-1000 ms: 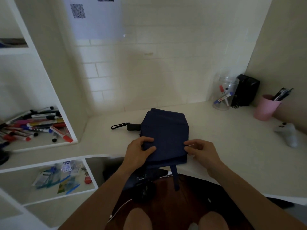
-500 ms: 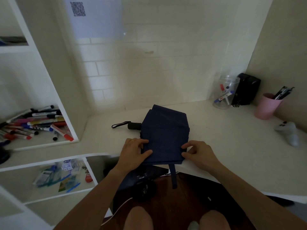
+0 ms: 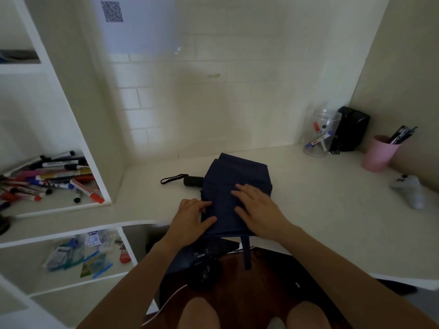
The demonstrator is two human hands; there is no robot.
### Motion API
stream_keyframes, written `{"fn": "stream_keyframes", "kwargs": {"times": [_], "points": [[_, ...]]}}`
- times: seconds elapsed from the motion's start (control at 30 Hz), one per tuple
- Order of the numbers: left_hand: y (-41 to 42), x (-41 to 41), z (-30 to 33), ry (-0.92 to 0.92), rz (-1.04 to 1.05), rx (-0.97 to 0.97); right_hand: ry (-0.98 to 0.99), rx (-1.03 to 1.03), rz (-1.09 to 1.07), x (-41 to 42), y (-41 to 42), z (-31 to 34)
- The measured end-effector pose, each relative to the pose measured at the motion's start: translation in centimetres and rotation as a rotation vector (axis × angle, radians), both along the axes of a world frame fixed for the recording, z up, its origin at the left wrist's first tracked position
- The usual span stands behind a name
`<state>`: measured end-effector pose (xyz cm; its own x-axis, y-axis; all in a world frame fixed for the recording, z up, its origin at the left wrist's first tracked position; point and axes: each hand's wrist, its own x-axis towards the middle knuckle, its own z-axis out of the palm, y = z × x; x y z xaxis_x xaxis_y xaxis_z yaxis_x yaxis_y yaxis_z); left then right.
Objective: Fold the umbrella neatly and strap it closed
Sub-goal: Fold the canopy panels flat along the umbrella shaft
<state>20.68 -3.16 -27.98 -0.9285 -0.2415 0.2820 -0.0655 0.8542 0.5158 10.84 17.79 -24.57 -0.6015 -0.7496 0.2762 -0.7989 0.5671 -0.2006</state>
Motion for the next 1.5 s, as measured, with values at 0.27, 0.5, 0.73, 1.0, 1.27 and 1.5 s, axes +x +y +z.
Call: {"fn": "stream_keyframes", "kwargs": {"times": [0.27,0.5,0.73,1.0,1.27,1.5], "points": [[1.2,-1.9,3.2,0.112,-0.045,-0.428,0.006,0.212,0.042,-0.7,0.2,-3.7],[2.4,-2.1,-0.7,-0.131,-0.238,-0.485,-0.042,0.225,0.042,-0.7,0.5,-3.8],[0.9,-1.5,-0.7,-0.189,-0.237,-0.476,-0.13,0.324,0.045,-1.7,5.2,-2.5],[0.0,-0.8,-1.1,-0.161,-0.2,-0.48,-0.311,0.001,-0.098,-1.4,5.2,1.4],[0.2,-1.4,-1.4,-0.187,-0.187,-0.454,-0.943,-0.589,-0.398,-12.0,0.4,6.8],[2.0,-4.2,-1.2,-0.235,-0.113,-0.391,-0.888,-0.639,-0.298,-13.8,-1.5,9.8]]}}
